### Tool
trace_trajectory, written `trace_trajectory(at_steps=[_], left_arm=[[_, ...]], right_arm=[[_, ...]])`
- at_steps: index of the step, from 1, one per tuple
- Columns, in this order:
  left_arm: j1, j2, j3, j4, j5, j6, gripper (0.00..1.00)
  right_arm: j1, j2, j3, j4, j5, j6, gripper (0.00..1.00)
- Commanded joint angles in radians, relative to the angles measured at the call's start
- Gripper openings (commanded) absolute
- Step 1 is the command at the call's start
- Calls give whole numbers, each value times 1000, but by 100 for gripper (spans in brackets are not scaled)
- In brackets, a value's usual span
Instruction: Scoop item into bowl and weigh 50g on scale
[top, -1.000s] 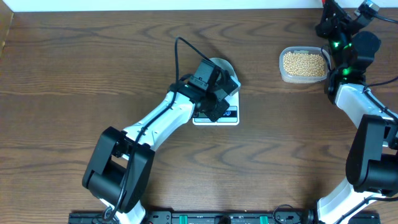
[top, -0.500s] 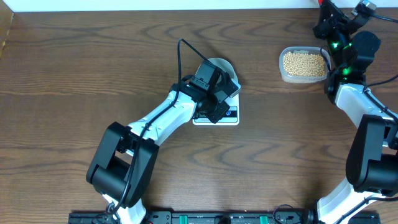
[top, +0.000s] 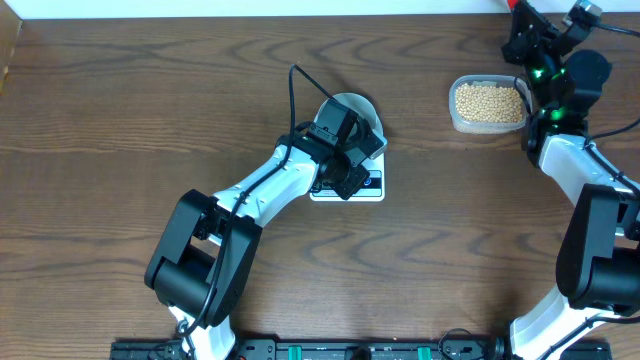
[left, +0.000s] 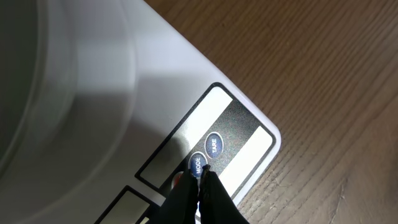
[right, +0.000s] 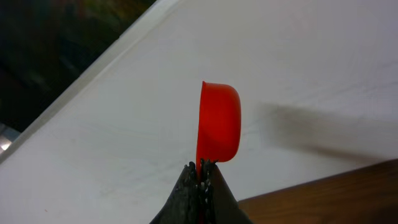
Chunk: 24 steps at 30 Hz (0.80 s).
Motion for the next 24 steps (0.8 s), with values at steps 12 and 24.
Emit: trace_trajectory(at_steps=[12, 24], left_arm=[[6, 19, -23, 25, 31, -71, 7], [12, 26, -23, 14, 27, -72, 7]], right_arm=[[-3, -4, 20, -9, -8, -25, 1], [-2, -4, 20, -16, -8, -28, 1]])
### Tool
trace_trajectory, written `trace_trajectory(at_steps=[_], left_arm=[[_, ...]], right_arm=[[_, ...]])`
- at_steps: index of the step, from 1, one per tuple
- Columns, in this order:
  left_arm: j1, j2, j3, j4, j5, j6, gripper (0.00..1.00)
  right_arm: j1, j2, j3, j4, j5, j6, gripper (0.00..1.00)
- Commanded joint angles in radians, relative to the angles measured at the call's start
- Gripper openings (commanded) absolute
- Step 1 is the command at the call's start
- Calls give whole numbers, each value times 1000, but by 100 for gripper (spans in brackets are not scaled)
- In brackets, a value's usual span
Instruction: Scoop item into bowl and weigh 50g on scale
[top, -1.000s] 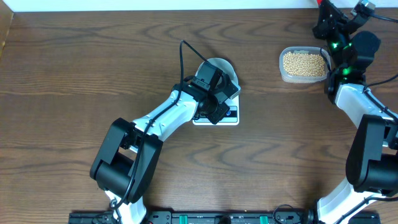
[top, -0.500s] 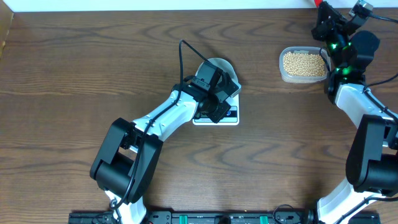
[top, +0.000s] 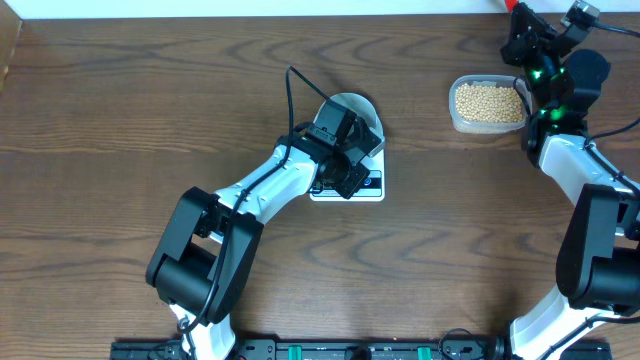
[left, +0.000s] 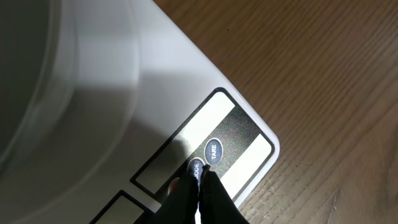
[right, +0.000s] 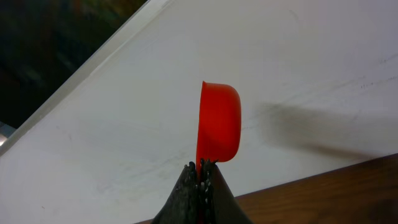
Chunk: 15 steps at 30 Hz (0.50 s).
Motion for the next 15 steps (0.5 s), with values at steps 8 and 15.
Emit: trace_trajectory(at_steps=[8, 15], left_arm=[[8, 27, -13, -6, 2, -6, 8], [28, 32, -13, -6, -1, -5, 7]], right_arm=[[-2, -4, 20, -2, -25, -16, 1], [-2, -4, 20, -6, -28, -16, 1]])
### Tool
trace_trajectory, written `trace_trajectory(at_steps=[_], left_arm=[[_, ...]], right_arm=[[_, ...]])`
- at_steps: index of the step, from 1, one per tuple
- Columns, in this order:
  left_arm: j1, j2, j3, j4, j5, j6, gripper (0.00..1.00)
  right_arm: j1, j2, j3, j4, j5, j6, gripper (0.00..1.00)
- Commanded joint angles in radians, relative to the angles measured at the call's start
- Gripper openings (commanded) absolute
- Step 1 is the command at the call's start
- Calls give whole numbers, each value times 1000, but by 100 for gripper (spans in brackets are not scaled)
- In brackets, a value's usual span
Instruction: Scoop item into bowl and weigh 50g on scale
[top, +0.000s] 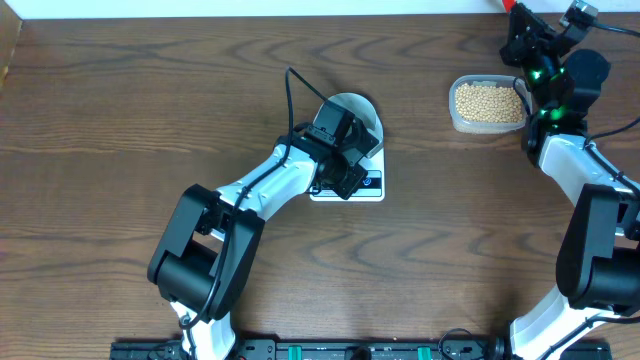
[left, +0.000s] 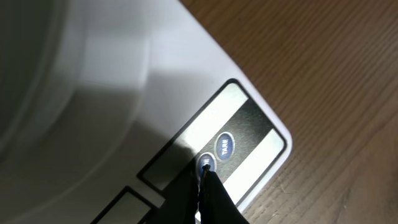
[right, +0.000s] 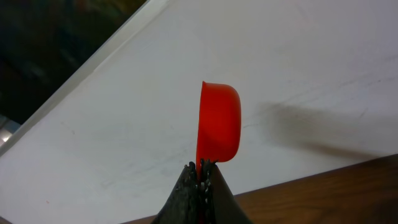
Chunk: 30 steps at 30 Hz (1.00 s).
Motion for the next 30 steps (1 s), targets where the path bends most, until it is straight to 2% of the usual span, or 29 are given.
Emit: trace_trajectory(at_steps=[1, 30], left_arm=[[19, 19, -12, -2, -8, -5, 7], [25, 33, -12, 5, 83, -2, 7]], right_arm=[[-2, -4, 20, -6, -7, -16, 1], [-2, -4, 20, -19, -8, -39, 1]])
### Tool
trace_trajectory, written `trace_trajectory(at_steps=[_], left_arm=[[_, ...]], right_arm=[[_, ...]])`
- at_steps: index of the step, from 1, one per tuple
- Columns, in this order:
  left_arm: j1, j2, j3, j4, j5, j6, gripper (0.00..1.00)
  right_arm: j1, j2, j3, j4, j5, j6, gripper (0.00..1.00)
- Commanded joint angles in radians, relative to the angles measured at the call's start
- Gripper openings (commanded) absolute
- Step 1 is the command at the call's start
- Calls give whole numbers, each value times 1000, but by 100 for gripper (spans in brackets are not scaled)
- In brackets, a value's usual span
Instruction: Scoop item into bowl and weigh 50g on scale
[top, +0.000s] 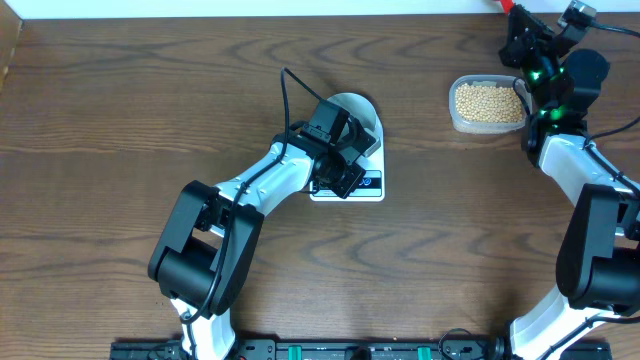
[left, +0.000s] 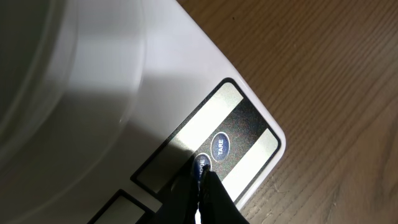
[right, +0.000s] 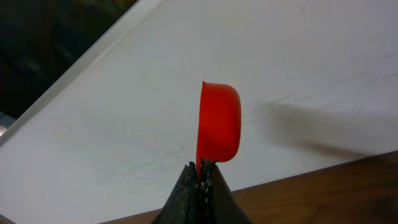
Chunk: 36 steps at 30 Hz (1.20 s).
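A white scale (top: 350, 180) lies mid-table with a pale bowl (top: 356, 115) on its platform. My left gripper (left: 200, 172) is shut and empty, its tips at the MODE button (left: 200, 164), beside the TARE button (left: 221, 147) on the scale's panel (left: 245, 152). A clear container of yellow beans (top: 488, 103) sits at the back right. My right gripper (right: 202, 167) is shut on the handle of a red scoop (right: 219, 121), held up beyond the table's far right corner, where the red scoop (top: 508, 4) barely shows.
A white wall (right: 298, 56) runs behind the table's far edge. The right arm (top: 560, 95) stands just right of the bean container. A black cable (top: 288, 88) loops up from the left arm near the bowl.
The left gripper's tips have shifted slightly on the scale's panel and still sit at the MODE button. The right gripper and scoop have hardly moved.
Throughout, my left gripper stayed shut with its tips at the MODE button, only nudging a little between moments. My right gripper kept the red scoop raised by the far right corner, near the bean container, with barely any drift.
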Motion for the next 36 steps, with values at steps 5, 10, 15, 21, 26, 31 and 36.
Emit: trace_trajectory(at_steps=[5, 10, 15, 21, 26, 31, 36], left_arm=[[5, 19, -11, -6, 20, -3, 7], [8, 30, -11, -6, 19, -6, 8], [19, 49, -11, -5, 20, -17, 8], [27, 69, -11, -5, 19, -17, 7], [27, 58, -11, -11, -2, -17, 7], [30, 4, -11, -25, -179, -14, 7], [31, -60, -11, -29, -155, -8, 7]], right_arm=[[-2, -4, 20, -19, -5, -17, 1], [-2, -4, 20, -21, -6, -35, 1], [-2, -4, 20, -21, -5, -35, 1], [-2, -4, 20, -21, -5, -35, 1], [-2, -4, 20, -20, -5, -35, 1], [-3, -4, 20, -21, -5, -47, 1], [-3, -4, 20, -21, -5, -54, 1]])
